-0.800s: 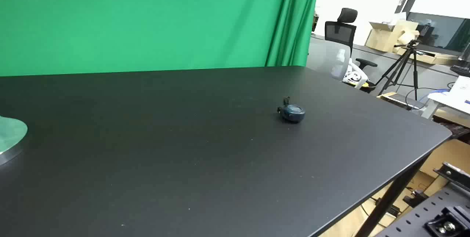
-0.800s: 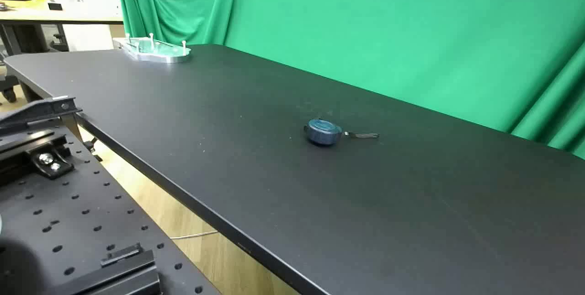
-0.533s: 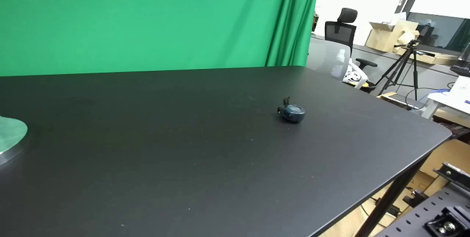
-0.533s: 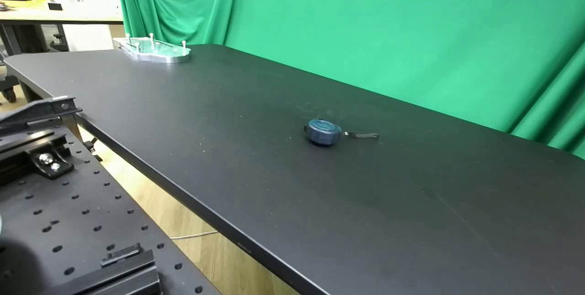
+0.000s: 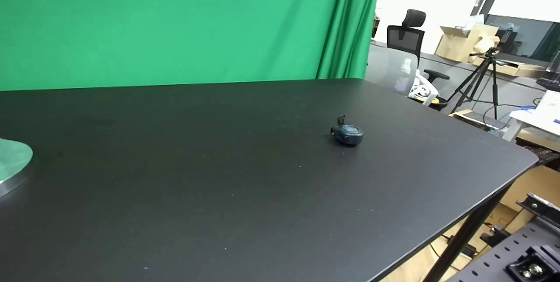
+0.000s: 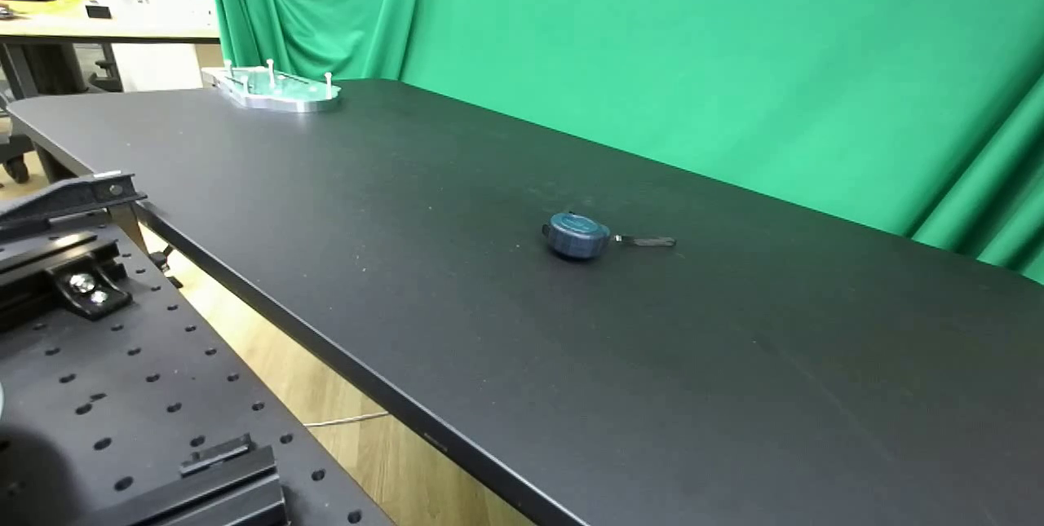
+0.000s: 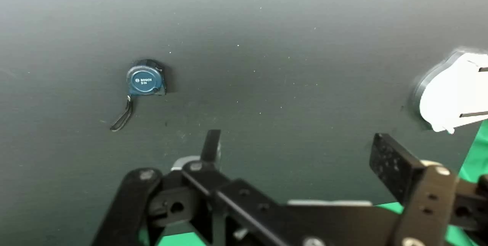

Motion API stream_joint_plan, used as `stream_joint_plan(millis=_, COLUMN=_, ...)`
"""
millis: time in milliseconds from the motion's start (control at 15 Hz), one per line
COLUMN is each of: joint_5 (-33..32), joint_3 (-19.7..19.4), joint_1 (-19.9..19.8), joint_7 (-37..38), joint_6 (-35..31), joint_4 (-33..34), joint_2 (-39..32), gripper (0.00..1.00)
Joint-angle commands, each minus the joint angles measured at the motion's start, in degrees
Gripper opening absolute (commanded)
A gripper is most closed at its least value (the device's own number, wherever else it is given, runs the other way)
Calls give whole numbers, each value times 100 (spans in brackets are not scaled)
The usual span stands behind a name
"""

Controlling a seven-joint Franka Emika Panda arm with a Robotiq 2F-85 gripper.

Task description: Move the black measuring tape to the center of the table

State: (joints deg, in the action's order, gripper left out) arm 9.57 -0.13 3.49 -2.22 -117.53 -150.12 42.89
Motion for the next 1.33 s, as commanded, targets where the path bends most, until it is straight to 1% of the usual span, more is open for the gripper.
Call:
stream_joint_plan(millis=0, joint_5=-4, joint_3=-3, joint_1=0, joint_7=2, joint_6=19, joint_4=15, joint_2=-2, gripper=100)
stream_joint_plan(millis=133, joint_5=-4, joint_3=-3, joint_1=1, joint_7=2, joint_6=19, joint_4=15, joint_2=-2, gripper=100)
stream_joint_plan(millis=267, joint_5=-261, joint_3=11, joint_1=-152, joint_7=-54, joint_6=-258, joint_4=6, joint_2=-154, gripper=100)
stream_joint_plan(millis=333, joint_5=-327, joint_3=-50, joint_1=-198, joint_7=-90, joint_6=-323, joint_4=42, joint_2=-294, gripper=100)
stream_joint_plan(millis=533, joint_5=-635, joint_3=-191, joint_1=-428, joint_7=-181, joint_6=-598, joint_4=131, joint_2=-785, gripper=100)
stream_joint_plan(millis=733, joint_5=-975, joint_3=-363, joint_1=-602, joint_7=-474, joint_6=-748, joint_4=294, joint_2=-1439, gripper=100)
stream_joint_plan(millis=1000, joint_5=-1142, joint_3=-603, joint_1=-598, joint_7=-1186, joint_6=-697, joint_4=539, joint_2=-2332, gripper=100)
stream_joint_plan(millis=1133, joint_5=-1316, joint_3=-605, joint_1=-632, joint_7=-1371, joint_6=-867, joint_4=604, joint_2=-2701, gripper=100)
stream_joint_plan(millis=1200, joint_5=-1417, joint_3=-583, joint_1=-670, joint_7=-1323, joint_6=-1204, joint_4=585, joint_2=-2796, gripper=100)
stream_joint_plan(millis=1267, joint_5=-1243, joint_3=-583, joint_1=-628, joint_7=-1271, joint_6=-1004, joint_4=379, joint_2=-2488, gripper=100)
